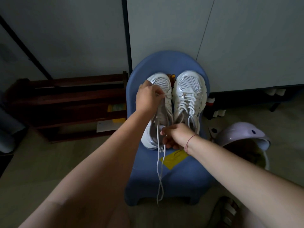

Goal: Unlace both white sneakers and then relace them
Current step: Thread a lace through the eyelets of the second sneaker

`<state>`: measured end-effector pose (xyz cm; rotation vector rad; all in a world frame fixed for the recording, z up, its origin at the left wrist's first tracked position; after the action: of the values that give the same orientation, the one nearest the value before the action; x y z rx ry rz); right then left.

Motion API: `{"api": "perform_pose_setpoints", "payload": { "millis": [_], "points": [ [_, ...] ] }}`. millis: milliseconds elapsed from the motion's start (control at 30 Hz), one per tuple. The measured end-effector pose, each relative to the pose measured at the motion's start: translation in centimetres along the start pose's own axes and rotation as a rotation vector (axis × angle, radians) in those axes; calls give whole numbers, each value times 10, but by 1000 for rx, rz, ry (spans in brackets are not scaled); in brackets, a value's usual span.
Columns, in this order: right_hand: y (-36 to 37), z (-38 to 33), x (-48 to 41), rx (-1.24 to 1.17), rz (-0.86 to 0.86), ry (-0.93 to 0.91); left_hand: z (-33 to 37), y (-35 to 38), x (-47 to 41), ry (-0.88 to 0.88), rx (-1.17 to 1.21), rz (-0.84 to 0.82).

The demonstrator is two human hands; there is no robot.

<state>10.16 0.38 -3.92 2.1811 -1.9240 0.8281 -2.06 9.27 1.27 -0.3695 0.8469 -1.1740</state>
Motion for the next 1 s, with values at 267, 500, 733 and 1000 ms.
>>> {"api": "perform_pose_setpoints", "payload": {
  "millis": [267, 500, 733, 1000],
  "points": [
    [-1, 5, -4, -80, -46, 48, -4, 2, -5, -4, 60, -38],
    [-1, 6, -6, -122, -42, 92, -10, -1, -1, -405, 605, -203],
    [0, 7, -6, -113, -3, 68, -20, 0, -2, -608, 1059, -158],
    [4, 2, -3, 100, -5, -57, -19, -6, 0, -420, 653, -109]
  ]
}}
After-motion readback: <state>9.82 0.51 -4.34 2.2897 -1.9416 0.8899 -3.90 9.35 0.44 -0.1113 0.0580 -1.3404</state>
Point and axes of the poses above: each hand's wrist, its own x-axis away from the middle knuckle, its own y-axis out of the palm, z = x × y, the point moved 4 cm from there along -x, towards the middle knuckle, and after that the axes turned 4 degrees about z, right-handed, at the moved point
